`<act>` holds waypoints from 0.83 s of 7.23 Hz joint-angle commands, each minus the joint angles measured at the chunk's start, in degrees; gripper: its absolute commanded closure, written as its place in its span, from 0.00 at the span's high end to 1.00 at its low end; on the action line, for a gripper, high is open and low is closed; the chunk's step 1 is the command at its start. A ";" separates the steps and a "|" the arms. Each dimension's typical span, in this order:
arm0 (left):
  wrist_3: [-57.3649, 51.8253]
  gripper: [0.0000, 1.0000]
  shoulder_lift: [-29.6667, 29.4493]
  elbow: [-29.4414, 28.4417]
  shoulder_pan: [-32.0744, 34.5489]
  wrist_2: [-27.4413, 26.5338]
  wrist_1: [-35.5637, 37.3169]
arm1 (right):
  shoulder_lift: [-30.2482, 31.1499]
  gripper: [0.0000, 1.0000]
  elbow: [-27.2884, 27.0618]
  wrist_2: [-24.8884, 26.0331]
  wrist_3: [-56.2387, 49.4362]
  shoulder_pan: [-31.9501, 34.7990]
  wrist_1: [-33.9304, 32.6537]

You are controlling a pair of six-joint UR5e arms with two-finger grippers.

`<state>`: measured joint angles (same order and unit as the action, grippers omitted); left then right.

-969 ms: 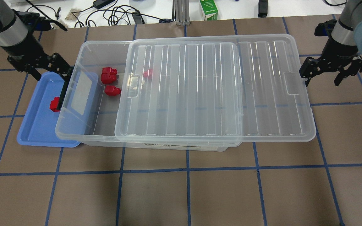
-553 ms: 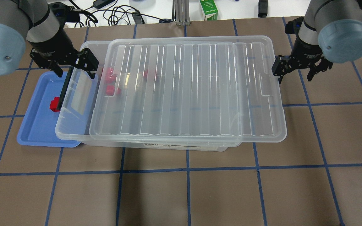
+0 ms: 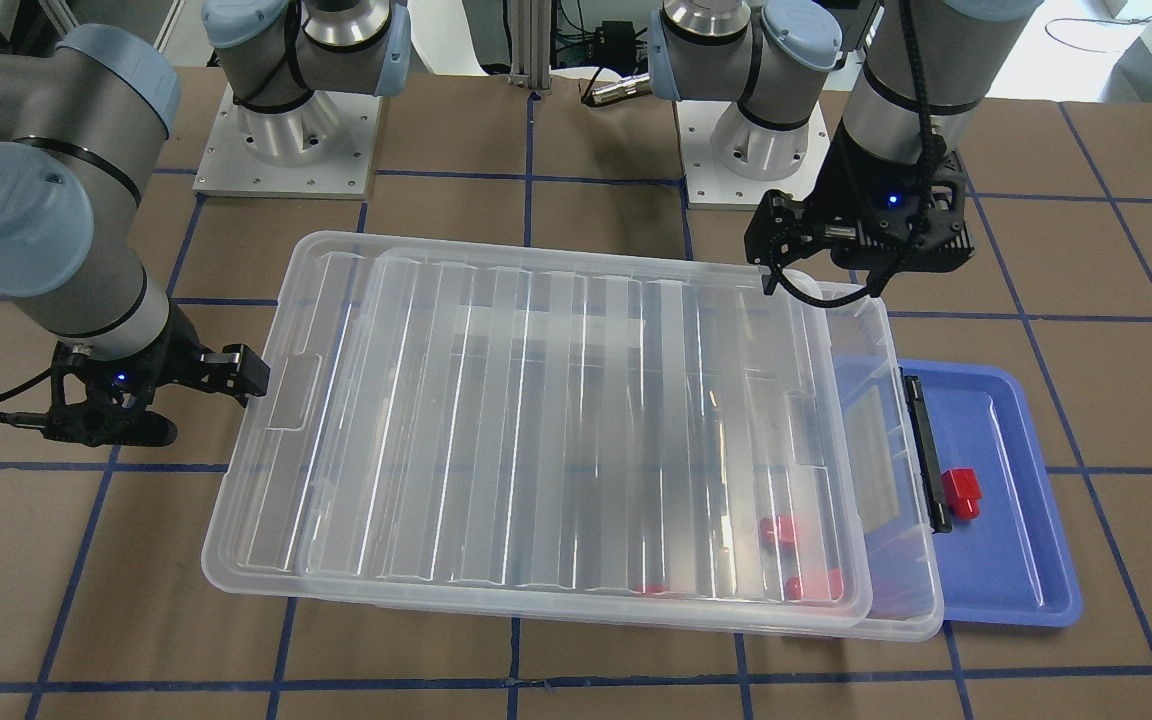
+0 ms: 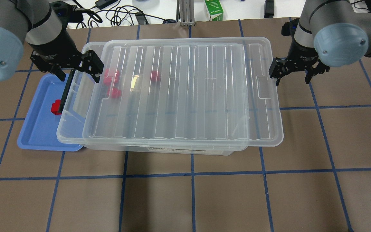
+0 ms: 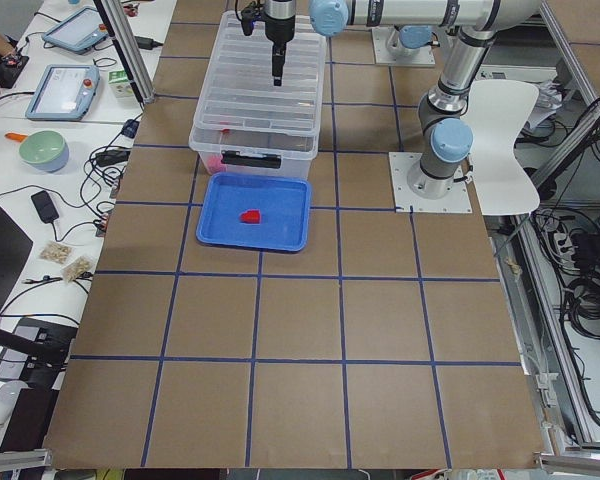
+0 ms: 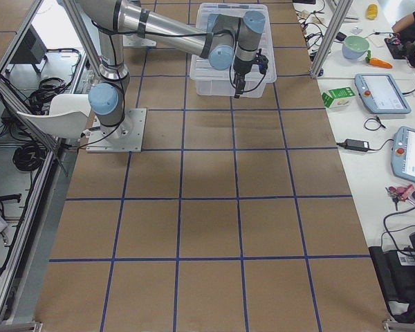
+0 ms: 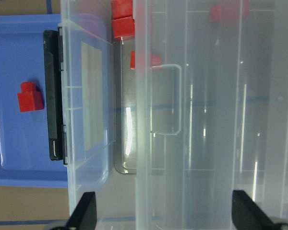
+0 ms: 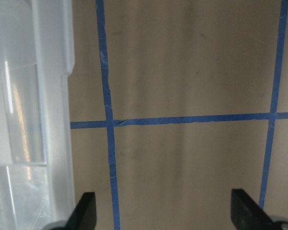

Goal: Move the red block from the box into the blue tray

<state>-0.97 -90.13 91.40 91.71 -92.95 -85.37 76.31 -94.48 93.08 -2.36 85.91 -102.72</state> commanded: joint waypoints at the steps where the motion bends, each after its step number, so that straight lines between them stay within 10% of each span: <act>1: 0.62 1.00 0.22 -0.43 0.75 0.31 -0.06 | -0.28 1.00 0.00 -0.97 0.69 1.18 -0.11; 6: 0.62 1.00 -0.21 -0.61 0.75 0.84 -0.06 | -0.29 1.00 1.49 -1.14 1.04 2.33 -0.47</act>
<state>-0.35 -89.78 90.80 92.46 -92.43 -85.49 75.62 -93.79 92.03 -1.39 88.20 -103.17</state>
